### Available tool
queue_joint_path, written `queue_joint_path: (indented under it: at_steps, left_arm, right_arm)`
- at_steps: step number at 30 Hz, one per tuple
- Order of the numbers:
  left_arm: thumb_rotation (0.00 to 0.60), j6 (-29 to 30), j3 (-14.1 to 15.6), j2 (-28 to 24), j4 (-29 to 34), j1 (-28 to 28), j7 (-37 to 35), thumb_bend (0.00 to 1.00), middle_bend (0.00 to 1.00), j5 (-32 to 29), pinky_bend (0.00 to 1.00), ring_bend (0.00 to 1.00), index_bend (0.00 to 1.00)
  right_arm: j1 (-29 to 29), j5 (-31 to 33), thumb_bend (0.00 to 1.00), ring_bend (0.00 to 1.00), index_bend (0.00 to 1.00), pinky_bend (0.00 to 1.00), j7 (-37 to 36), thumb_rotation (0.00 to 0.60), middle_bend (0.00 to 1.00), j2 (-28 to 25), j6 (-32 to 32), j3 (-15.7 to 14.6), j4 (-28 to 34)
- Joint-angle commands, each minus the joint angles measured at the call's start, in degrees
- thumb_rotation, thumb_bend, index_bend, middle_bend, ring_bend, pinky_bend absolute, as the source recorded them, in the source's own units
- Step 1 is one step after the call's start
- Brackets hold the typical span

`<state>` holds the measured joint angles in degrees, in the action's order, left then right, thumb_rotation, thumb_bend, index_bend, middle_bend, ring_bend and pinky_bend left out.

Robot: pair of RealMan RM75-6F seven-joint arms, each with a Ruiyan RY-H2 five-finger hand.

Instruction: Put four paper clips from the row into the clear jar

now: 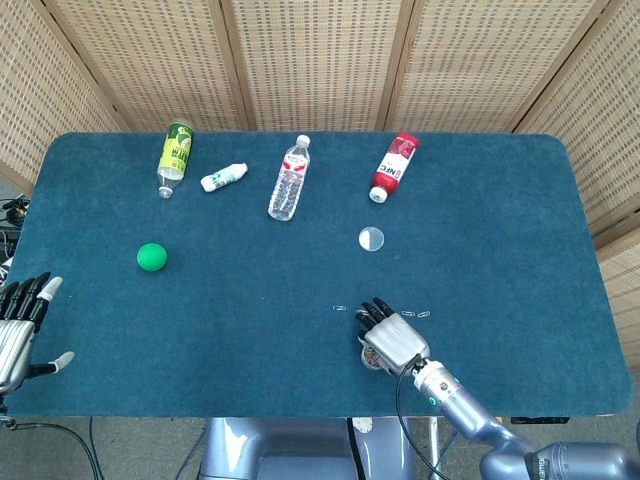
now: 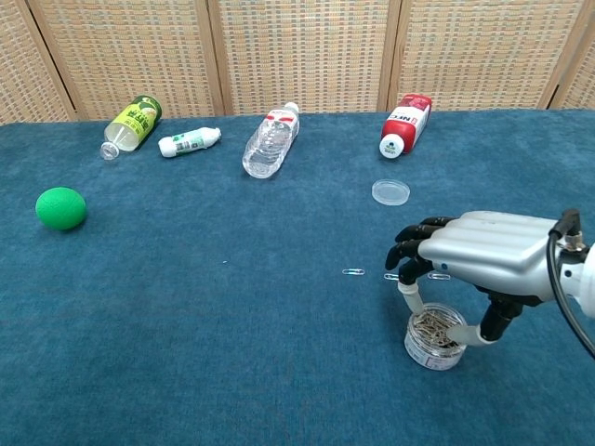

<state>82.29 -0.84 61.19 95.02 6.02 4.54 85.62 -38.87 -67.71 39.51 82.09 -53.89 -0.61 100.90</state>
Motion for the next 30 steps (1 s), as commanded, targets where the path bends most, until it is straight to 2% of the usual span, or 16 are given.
queue_joint_path:
  at_steps: [1,9,15,21,26,30]
  left_arm:
    - [0.600,0.1,0.0,0.0,0.0,0.0,0.0,0.00,0.00,0.1,0.00,0.00,0.00]
    - [0.600,0.2,0.1,-0.1,0.1,-0.1,-0.1,0.00,0.00,0.3,0.00,0.00,0.00]
    - [0.600,0.2,0.0,-0.1,0.0,-0.1,-0.3,0.00,0.00,0.1,0.00,0.00,0.00]
    - [0.600,-0.1,0.0,-0.1,0.0,0.1,-0.2,0.00,0.00,-0.1,0.00,0.00,0.00]
    - [0.600,-0.4,-0.1,0.0,0.0,0.1,0.0,0.00,0.00,-0.3,0.00,0.00,0.00]
    - [0.600,-0.4,-0.1,0.1,0.1,0.2,0.3,0.00,0.00,-0.3,0.00,0.00,0.00]
  right_arm:
    - [0.0,-0.2,0.26,0.00,0.39,0.05,-0.1,0.600,0.15,-0.2,-0.2,-0.1,0.1]
    - [0.1,-0.7,0.26,0.00,0.39,0.06,-1.0,0.600,0.15,-0.7,-0.9,-0.1,0.7]
    - [0.2,-1.2,0.26,0.00,0.39,0.07,-3.7,0.600,0.15,-2.3,-3.0,2.4,0.8]
    - [0.7,1.9,0.26,0.00,0.40,0.09,-7.3,0.600,0.15,-3.2,-4.3,5.4,-4.0]
    - [1.3,4.8,0.27,0.00,0.44,0.10,-10.5,0.600,0.15,-2.3,-3.1,5.8,-10.2]
    - [1.7,5.7,0.27,0.00,0.52,0.10,-13.0,0.600,0.15,-0.8,-1.9,5.7,-14.5]
